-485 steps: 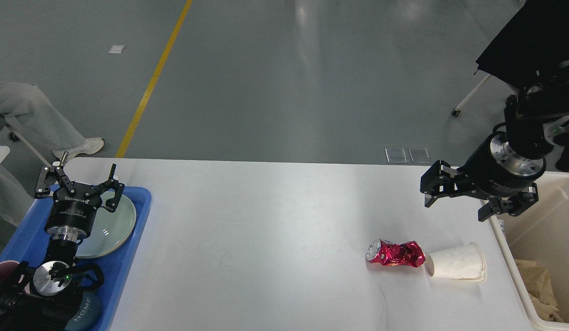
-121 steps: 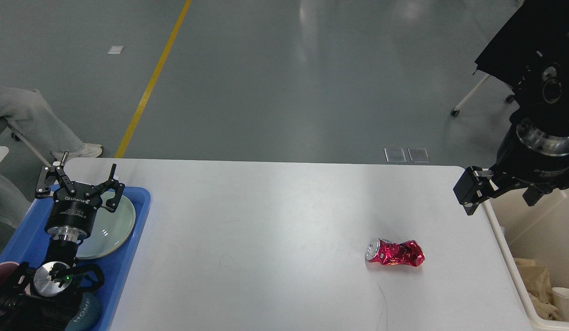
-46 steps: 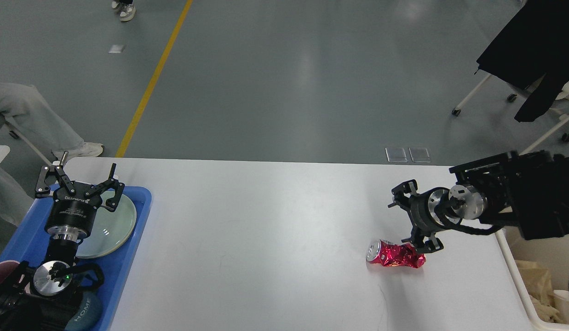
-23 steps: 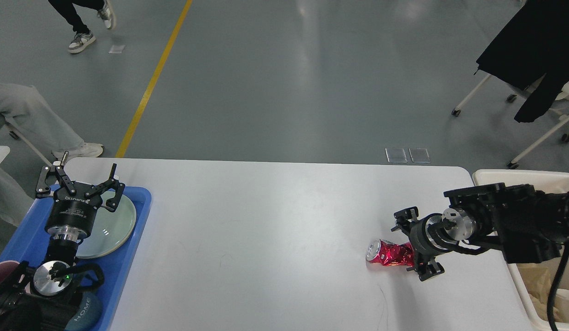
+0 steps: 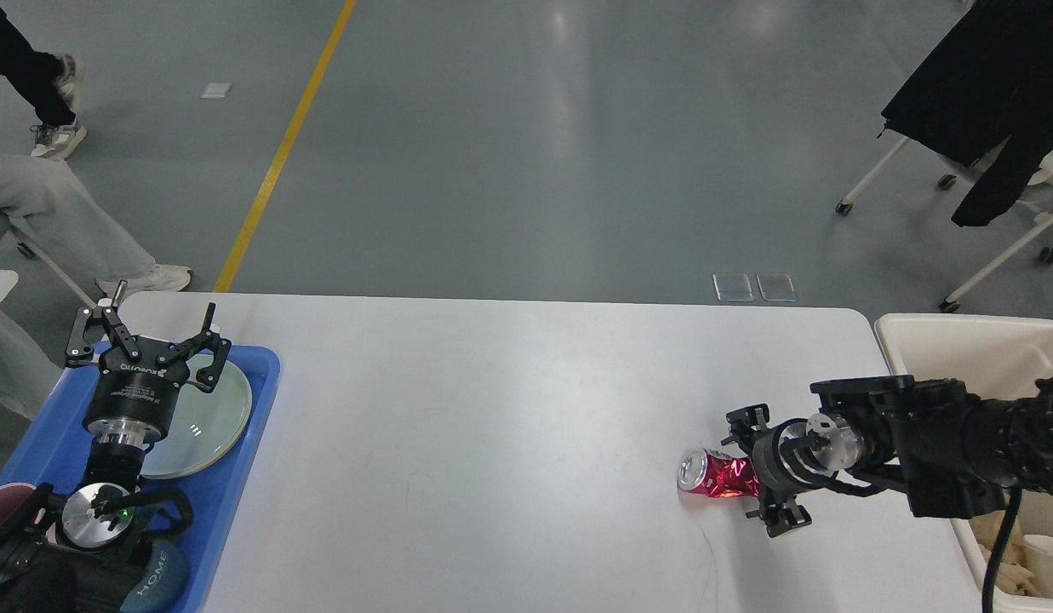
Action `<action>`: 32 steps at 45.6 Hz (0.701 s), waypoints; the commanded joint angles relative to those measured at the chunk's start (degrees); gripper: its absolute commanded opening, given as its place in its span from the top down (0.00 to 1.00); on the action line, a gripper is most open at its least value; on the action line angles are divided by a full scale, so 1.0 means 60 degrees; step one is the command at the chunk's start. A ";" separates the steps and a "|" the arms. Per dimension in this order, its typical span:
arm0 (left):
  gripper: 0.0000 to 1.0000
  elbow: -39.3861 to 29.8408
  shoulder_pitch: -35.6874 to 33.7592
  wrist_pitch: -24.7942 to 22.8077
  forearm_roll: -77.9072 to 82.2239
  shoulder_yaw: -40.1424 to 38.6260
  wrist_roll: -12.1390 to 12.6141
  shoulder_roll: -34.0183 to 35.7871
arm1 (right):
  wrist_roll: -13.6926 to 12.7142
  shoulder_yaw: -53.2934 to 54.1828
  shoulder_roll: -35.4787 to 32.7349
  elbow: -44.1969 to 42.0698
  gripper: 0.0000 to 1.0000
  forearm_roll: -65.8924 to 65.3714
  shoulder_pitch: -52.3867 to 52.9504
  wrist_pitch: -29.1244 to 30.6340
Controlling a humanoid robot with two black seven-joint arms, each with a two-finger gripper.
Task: Tidy desktop
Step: 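Lower the right gripper and grasp the crushed red can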
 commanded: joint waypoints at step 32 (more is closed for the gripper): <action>0.04 0.0000 -0.0001 -0.0002 -0.0005 0.0000 0.0000 0.0000 | -0.0043 0.0032 0.0143 -0.0059 0.96 -0.0056 -0.0025 0.0047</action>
